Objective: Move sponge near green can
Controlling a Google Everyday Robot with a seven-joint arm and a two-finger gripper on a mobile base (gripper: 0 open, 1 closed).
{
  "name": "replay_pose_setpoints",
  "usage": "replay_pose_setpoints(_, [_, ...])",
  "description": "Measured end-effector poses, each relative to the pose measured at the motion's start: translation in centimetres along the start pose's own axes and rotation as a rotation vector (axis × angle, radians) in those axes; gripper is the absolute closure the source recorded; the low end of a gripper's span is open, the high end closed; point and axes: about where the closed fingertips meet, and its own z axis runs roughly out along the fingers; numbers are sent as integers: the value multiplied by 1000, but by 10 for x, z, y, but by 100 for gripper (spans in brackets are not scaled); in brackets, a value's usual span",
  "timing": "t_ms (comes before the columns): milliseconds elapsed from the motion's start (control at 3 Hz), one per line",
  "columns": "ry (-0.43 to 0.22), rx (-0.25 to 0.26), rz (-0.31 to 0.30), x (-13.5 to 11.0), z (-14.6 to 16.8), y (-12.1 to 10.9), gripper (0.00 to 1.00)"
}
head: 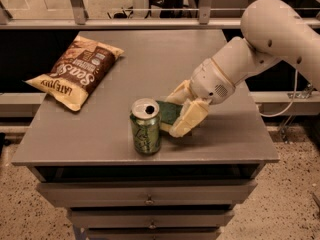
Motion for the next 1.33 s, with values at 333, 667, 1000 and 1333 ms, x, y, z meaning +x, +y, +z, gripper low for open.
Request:
replay_pose_setpoints(333, [10, 7, -13, 8, -5, 5, 0])
replay_pose_setpoints(667, [16, 26, -19, 12, -13, 3, 0])
replay_pose_setpoints(1000, [30, 85, -31, 21, -37, -7, 0])
replay_pose_setpoints(1333, [43, 192, -34, 45, -86, -32, 0])
